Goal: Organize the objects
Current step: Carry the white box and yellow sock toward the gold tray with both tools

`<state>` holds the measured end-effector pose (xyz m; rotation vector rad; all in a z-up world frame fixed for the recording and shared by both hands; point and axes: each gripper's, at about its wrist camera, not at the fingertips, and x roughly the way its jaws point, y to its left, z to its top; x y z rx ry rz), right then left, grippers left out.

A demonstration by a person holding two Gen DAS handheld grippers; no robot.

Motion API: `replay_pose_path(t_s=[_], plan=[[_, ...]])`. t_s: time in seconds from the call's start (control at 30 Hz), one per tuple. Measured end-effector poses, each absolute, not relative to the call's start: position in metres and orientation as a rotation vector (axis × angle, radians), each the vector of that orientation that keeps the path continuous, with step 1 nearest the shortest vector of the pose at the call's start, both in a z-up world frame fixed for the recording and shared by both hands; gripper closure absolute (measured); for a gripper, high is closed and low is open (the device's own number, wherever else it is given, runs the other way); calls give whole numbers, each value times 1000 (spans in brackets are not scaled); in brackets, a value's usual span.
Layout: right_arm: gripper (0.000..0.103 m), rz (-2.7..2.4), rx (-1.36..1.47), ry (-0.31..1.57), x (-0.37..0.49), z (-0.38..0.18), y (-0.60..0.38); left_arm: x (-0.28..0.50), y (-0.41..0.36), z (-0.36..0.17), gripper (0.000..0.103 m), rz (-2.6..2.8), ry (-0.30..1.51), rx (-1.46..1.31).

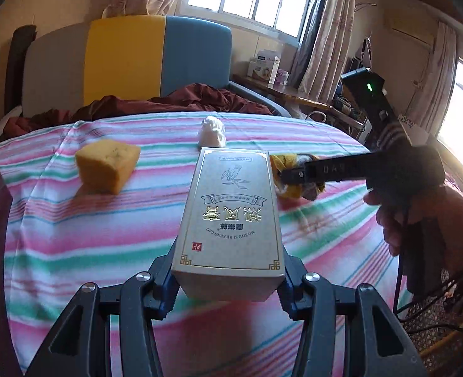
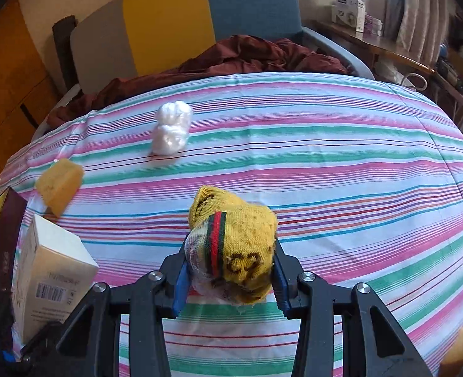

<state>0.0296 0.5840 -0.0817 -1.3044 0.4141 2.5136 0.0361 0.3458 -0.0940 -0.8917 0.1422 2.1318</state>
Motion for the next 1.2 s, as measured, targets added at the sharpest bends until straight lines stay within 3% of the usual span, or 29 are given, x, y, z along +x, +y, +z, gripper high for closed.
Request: replay_pose_path(t_s=[0.33, 0.9, 1.2], plan=[[59, 2586, -1335, 330, 28, -84, 550, 49, 295, -60, 51, 2126, 39, -823], [59, 2675, -1342, 314, 28, -84, 520, -14, 172, -36, 51, 2383, -329, -906], [59, 2778, -1256, 266, 38, -61, 482, -80, 142, -52, 51, 2400, -409, -1175]])
